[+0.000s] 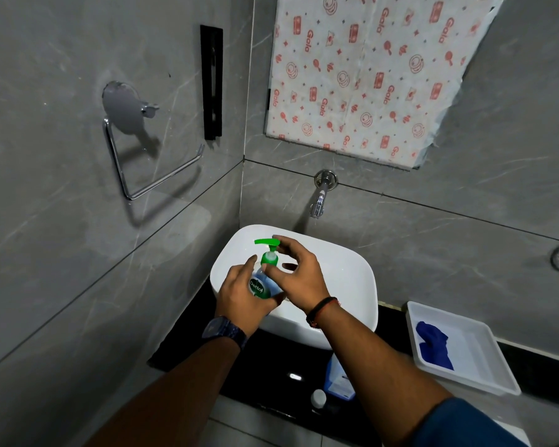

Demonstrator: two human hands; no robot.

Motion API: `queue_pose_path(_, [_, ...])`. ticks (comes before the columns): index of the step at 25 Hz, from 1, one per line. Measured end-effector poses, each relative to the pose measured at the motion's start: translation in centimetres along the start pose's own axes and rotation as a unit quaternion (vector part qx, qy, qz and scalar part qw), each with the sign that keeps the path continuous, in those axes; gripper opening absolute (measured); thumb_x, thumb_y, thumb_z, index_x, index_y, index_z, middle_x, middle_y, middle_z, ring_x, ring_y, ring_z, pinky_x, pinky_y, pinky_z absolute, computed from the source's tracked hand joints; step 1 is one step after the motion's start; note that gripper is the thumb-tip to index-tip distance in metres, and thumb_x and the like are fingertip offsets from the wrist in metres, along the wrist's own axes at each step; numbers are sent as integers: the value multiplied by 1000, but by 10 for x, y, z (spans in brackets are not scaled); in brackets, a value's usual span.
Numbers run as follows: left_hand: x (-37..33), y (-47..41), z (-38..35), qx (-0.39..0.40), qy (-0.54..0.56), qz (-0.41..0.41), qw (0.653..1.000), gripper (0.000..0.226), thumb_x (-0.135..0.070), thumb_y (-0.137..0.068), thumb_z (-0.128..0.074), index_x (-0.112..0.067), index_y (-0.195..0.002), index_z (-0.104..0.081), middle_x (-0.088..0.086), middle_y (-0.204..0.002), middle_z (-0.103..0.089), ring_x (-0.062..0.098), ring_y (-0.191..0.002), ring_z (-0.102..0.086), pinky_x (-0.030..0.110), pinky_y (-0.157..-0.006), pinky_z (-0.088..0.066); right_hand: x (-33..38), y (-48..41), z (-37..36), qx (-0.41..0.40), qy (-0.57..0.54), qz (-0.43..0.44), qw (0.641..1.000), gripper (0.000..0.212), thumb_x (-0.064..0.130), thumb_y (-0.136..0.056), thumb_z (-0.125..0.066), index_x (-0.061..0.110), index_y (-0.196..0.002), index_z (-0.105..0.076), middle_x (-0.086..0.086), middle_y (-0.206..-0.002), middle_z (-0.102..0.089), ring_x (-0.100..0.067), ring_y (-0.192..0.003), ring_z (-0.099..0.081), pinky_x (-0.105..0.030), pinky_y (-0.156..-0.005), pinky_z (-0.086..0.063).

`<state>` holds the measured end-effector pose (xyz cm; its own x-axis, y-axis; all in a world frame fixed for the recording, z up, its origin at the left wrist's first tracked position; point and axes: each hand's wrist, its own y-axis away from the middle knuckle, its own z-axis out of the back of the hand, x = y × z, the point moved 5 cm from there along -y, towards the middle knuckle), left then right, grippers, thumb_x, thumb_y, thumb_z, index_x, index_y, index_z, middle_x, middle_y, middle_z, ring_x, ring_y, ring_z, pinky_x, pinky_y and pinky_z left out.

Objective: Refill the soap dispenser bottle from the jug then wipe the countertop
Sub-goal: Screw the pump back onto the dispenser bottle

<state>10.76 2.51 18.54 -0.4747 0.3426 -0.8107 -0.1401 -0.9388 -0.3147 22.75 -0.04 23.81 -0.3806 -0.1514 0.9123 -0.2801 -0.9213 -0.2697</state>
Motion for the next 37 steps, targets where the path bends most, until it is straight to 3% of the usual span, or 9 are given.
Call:
queue_pose_path(2, [-1, -1, 0, -4, 4, 5, 1000, 93, -30, -51, -88, -20, -133, -45, 6, -116, -55, 24, -103, -57, 30, -83, -48, -2, -1, 1, -17, -4, -8, 1000, 35, 12, -74, -78, 18, -105, -63, 2, -99, -68, -10, -95, -62, -38, -83, -55])
queue_pose_path(5, [-3, -1, 0, -6, 8, -4, 1000, 91, -29, -51, -88, -19, -132, -46, 7, -115, -56, 24, -104, -57, 34, -84, -51, 0, -2, 1, -11, 10, 1, 1000, 46, 18, -71, -81, 22, -112, -60, 5, -105, -66, -6, -99, -59, -29, -84, -53])
queue_pose_path(13, [-4, -3, 0, -11, 18, -2, 1000, 91, -25, -51, -87, -17, -132, -46, 8, -115, -56, 25, -103, -57, 33, -83, -50, -1, -5, -1, -1, -7, -9, 1000, 45, 15, -73, -79, 20, -113, -60, 3, -107, -66, -7, -101, -59, -33, -87, -52])
queue_pose_path(16, [-4, -4, 0, -11, 11, 2, 1000, 92, -27, -51, -87, -18, -132, -45, 7, -115, -56, 24, -102, -57, 32, -83, -49, -2, -6, 0, -31, -1, -19, 999, 38, 16, -73, -80, 18, -106, -62, -2, -95, -67, -15, -91, -63, -37, -83, -55])
queue_pose_path(21, [-1, -3, -1, -9, 17, 1, 1000, 91, -25, -52, -86, -18, -132, -45, 7, -114, -56, 23, -101, -57, 28, -80, -48, -4, -7, -4, -7, 12, -23, 1000, 45, 18, -72, -80, 14, -113, -63, 0, -106, -67, -12, -99, -61, -32, -86, -52])
queue_pose_path(24, [0, -3, -1, -5, 11, 10, 1000, 93, -24, -52, -86, -19, -134, -43, 7, -115, -54, 24, -102, -57, 27, -80, -47, -4, -7, -2, -28, 24, -20, 999, 31, 14, -72, -80, 12, -100, -67, 1, -95, -69, -8, -88, -63, -29, -79, -53])
queue_pose_path(27, [0, 0, -1, -4, 12, 14, 1000, 93, -29, -52, -87, -19, -134, -43, 6, -116, -54, 23, -102, -57, 30, -82, -50, -5, -6, -2, -26, 21, -31, 999, 37, 19, -69, -84, 17, -101, -66, 4, -94, -68, -4, -87, -61, -23, -76, -52])
queue_pose_path(31, [-1, 2, -1, -4, 8, 15, 1000, 94, -30, -52, -88, -19, -134, -43, 6, -115, -55, 22, -101, -57, 27, -82, -48, -8, -6, -1, -20, 17, -45, 999, 33, 19, -69, -83, 10, -98, -71, -1, -94, -72, -11, -89, -66, -35, -84, -55])
queue_pose_path(37, [-10, 2, -3, -19, -12, 28, 999, 87, -21, -56, -81, -24, -134, -42, 6, -118, -52, 27, -100, -57, 39, -82, -51, -3, -4, -2, -102, 27, -48, 993, 35, 23, -66, -85, 12, -96, -73, 4, -87, -73, 0, -79, -66, -16, -74, -52])
